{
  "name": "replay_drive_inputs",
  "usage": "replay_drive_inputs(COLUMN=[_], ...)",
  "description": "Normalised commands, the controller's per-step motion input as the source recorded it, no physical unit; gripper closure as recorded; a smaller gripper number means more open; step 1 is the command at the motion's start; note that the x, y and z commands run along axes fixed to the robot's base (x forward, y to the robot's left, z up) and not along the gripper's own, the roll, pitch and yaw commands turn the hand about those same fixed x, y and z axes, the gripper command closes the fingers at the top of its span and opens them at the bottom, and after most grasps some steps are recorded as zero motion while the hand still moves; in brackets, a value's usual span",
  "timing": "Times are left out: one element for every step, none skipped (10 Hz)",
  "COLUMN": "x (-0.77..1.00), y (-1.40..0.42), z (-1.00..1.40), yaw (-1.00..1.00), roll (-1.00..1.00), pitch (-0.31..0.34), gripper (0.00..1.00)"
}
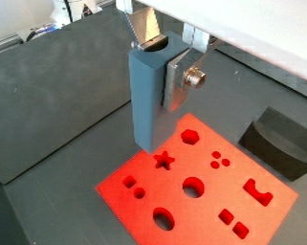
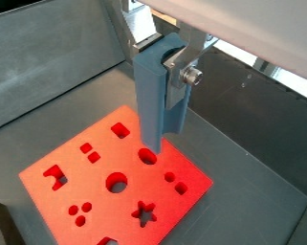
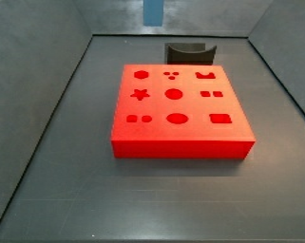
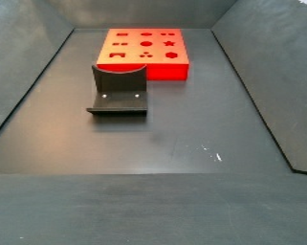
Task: Insert the arch object.
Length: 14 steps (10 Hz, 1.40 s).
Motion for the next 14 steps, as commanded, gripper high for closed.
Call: replay_drive_inputs(x=[0.00, 0.11, 0.29, 0.46, 0.72, 0.84, 0.81, 0.82, 0.86, 0.97, 1.00, 1.00, 0.99, 0.74], y=[0.00, 0.00, 0.31, 0.65, 0.69, 0.61, 0.27, 0.04, 0.05, 0.08, 0.09, 0.08, 0.15, 0.27], z=[-0.01, -0.13, -0.33, -0.40, -0.41, -0.37, -0.28, -0.26, -0.22, -0.23, -0.27, -0.38, -0.44, -0.50], yaw=[0.00, -0.05, -0.02, -0.01, 0.00, 0.00, 0.00, 0.00, 0.00, 0.00, 0.00, 0.00, -0.14, -0.44], roll=[-0.02, 0.00, 0.09, 0.10, 0.15, 0.18, 0.28, 0.22, 0.11, 0.05, 0.03, 0.08, 0.07, 0.06], pitch=[0.000, 0.019, 0.094, 0.060, 0.046, 0.040, 0.000, -0.156, -0.263, -0.243, -0.217, -0.030, 0.071, 0.029], gripper=[1.00, 1.00, 1.00, 1.00, 1.00, 1.00, 1.00, 1.00, 1.00, 1.00, 1.00, 1.00, 1.00, 1.00])
